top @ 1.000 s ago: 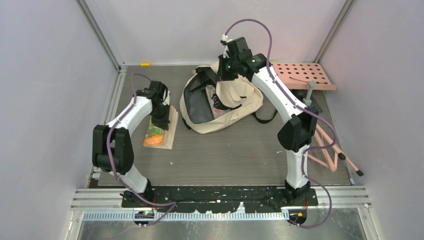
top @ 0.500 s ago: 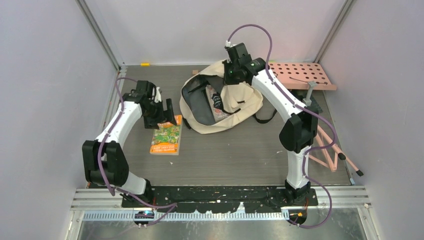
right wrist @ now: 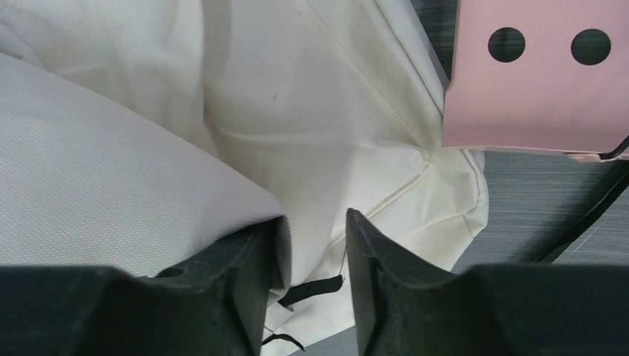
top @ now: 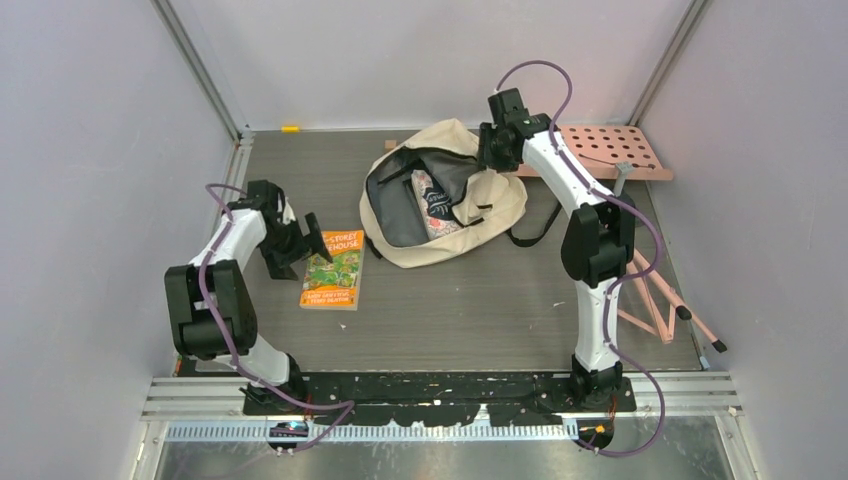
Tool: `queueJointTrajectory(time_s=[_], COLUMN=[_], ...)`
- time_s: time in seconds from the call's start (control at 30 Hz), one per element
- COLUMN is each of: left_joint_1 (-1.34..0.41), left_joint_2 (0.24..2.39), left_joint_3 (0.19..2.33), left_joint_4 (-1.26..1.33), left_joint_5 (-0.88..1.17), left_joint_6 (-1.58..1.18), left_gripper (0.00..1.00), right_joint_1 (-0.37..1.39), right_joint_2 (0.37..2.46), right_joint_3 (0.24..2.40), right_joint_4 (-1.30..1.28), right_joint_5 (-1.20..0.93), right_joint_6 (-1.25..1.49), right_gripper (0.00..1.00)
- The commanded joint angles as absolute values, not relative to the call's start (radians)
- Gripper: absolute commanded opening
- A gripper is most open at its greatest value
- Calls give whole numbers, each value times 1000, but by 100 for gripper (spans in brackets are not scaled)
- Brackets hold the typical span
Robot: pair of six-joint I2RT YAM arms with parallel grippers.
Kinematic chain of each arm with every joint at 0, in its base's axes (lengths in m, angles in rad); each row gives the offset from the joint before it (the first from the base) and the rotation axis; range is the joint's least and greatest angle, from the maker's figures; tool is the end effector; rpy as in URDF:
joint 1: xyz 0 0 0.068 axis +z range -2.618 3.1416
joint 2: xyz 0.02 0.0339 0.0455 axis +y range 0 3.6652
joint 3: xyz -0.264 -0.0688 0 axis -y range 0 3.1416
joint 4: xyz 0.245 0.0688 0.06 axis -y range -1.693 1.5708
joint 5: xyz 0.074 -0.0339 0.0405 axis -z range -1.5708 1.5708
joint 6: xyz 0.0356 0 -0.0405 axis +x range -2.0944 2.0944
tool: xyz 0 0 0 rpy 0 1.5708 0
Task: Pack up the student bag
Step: Pick up the book from the center of the board.
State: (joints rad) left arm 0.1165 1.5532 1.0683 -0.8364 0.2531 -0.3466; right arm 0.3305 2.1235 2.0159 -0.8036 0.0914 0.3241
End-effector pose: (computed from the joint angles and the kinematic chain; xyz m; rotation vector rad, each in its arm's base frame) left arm 0.2860 0.0245 0.2112 -0.6196 2.8291 -0.4077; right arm 0.4510 0.1513 0.2850 0.0309 2.4839 0.1658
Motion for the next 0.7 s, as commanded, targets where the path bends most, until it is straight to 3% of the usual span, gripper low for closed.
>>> queueJointTrajectory(time_s=[0.0,0.37,0.5,0.67], left_joint_1=[142,139,122,109], left_joint_2=[1591,1677,1726,1758], left_joint_3=[1031,948,948,946], left_joint_4=[-759,-622,-609,-625], left_joint_5=[289,327,337,299], left_joint_6=[-379,-439,-443,-444], left_gripper=[100,96,73,41], right_joint_1=[325,327,331,362], right_joint_2=[2062,1985,1928,1858], right_joint_3=[2039,2008,1988,1985], right_joint_4=[-816,-813,-807,-786], right_joint_5=[103,36,66,104], right_joint_6=[298,347,391,385], right_gripper=[53,76,88,89])
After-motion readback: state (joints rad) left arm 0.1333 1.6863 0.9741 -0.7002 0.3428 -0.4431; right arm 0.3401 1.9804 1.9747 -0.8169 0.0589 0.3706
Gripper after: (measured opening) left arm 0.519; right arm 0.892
